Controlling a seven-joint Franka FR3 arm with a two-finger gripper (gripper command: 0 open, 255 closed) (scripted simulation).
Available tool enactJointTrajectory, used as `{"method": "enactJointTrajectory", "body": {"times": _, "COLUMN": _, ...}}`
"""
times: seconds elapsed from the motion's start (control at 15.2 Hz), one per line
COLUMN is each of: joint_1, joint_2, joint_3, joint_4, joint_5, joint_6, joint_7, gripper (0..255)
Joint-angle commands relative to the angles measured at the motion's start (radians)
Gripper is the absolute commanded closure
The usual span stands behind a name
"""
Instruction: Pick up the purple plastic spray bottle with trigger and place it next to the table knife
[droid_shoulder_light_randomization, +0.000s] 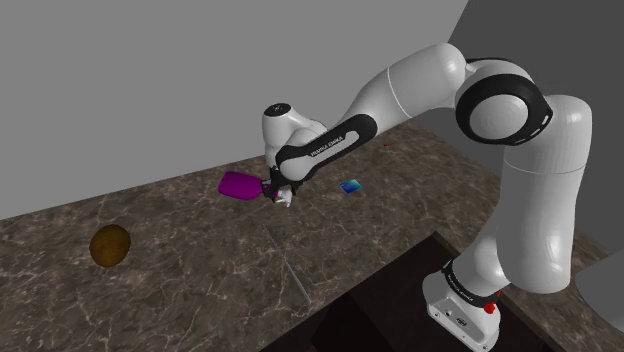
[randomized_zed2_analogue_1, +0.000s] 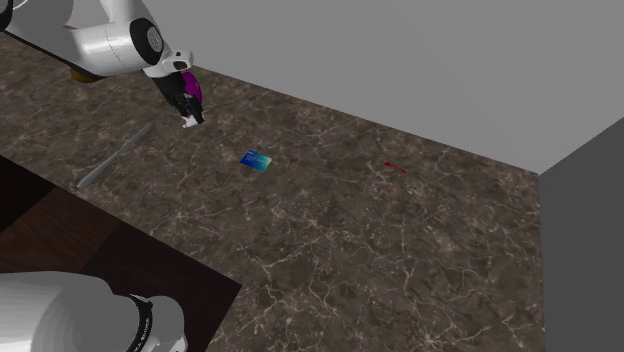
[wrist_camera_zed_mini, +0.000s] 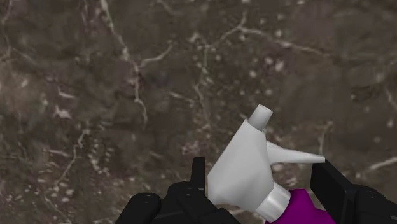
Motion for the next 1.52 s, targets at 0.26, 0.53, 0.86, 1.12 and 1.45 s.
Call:
{"method": "enactJointTrajectory", "body": {"times": 0.26, "joint_1": 0.0, "joint_2": 0.0, "joint_3": 0.0, "joint_4": 0.0, "joint_5": 0.0, "joint_6": 0.0, "joint_7": 0.0, "gripper": 255}}
{"method": "enactJointTrajectory", "body": {"times": 0.53, "joint_1": -0.001, "joint_2": -0.019, "joint_3": 0.002, "joint_4": 0.0, "joint_5": 0.003, "joint_6": -0.019, "joint_7": -0.004, "gripper": 255}}
{"method": "enactJointTrajectory", "body": {"times": 0.86, "joint_1": -0.003, "joint_2": -0.066, "joint_3": 0.006, "joint_4": 0.005, "joint_5": 0.011, "joint_6": -0.069, "joint_7": -0.012, "gripper": 255}}
{"method": "enactJointTrajectory", "body": {"times": 1.12, "joint_1": -0.004, "joint_2": -0.1, "joint_3": 0.008, "joint_4": 0.012, "joint_5": 0.017, "joint_6": -0.111, "joint_7": -0.019, "gripper": 255}}
{"method": "enactJointTrajectory", "body": {"times": 1.45, "joint_1": -0.005, "joint_2": -0.14, "joint_3": 0.011, "joint_4": 0.026, "joint_5": 0.024, "joint_6": -0.165, "joint_7": -0.028, "gripper": 255}}
